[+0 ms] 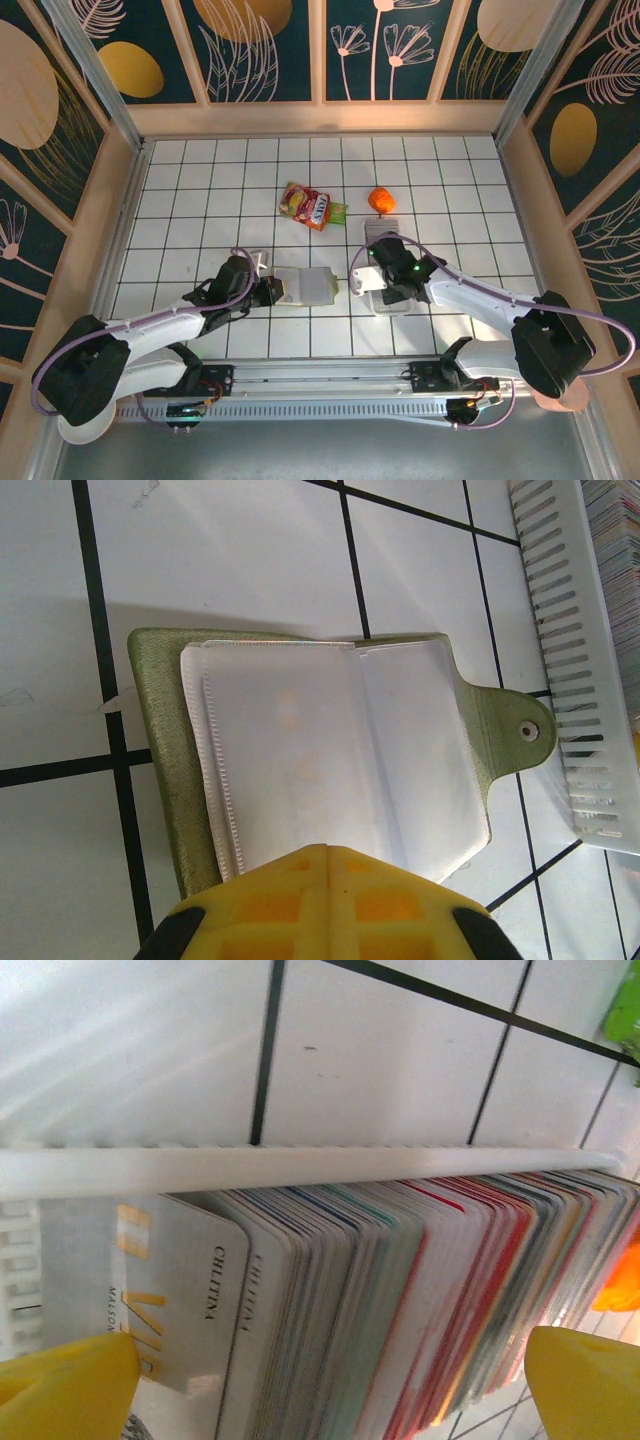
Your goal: Put the credit cards into the card holder
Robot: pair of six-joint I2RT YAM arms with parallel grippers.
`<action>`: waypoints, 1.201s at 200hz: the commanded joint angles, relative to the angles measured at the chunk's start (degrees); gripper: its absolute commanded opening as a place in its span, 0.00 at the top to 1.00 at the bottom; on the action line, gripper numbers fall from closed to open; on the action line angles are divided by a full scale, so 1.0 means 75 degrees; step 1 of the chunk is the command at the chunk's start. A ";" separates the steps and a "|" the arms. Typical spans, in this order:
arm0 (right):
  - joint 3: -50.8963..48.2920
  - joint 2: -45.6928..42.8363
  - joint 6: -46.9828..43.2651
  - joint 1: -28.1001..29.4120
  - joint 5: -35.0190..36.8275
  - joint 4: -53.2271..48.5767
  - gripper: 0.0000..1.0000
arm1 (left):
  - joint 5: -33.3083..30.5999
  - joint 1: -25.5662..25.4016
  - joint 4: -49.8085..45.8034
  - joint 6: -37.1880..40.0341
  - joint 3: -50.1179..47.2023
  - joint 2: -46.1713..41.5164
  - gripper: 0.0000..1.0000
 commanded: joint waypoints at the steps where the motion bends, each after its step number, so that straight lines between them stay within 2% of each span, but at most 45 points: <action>1: 0.0237 -0.0149 -0.0179 -0.0165 0.0549 0.0598 0.01 | -0.0069 -0.0033 0.0119 0.0108 -0.0042 -0.0098 0.95; 73: 0.0239 -0.0222 -0.0109 -0.0236 0.0543 0.0543 0.02 | -0.0091 -0.0023 0.0107 0.0110 -0.0051 -0.0151 0.95; 146: 0.0131 -0.0156 0.0211 -0.0043 -0.0171 -0.0099 0.01 | -0.0011 -0.0022 0.0244 0.0124 -0.0074 -0.0038 0.95; 198: 0.0102 0.0058 0.0202 0.0041 -0.0207 -0.0045 0.01 | -0.0621 -0.0033 0.0024 0.0069 -0.0041 0.0295 0.98; 240: 0.0037 0.0195 0.0150 0.0103 -0.0160 0.0032 0.01 | -0.0702 -0.0032 0.0180 0.0005 -0.0210 0.0421 0.99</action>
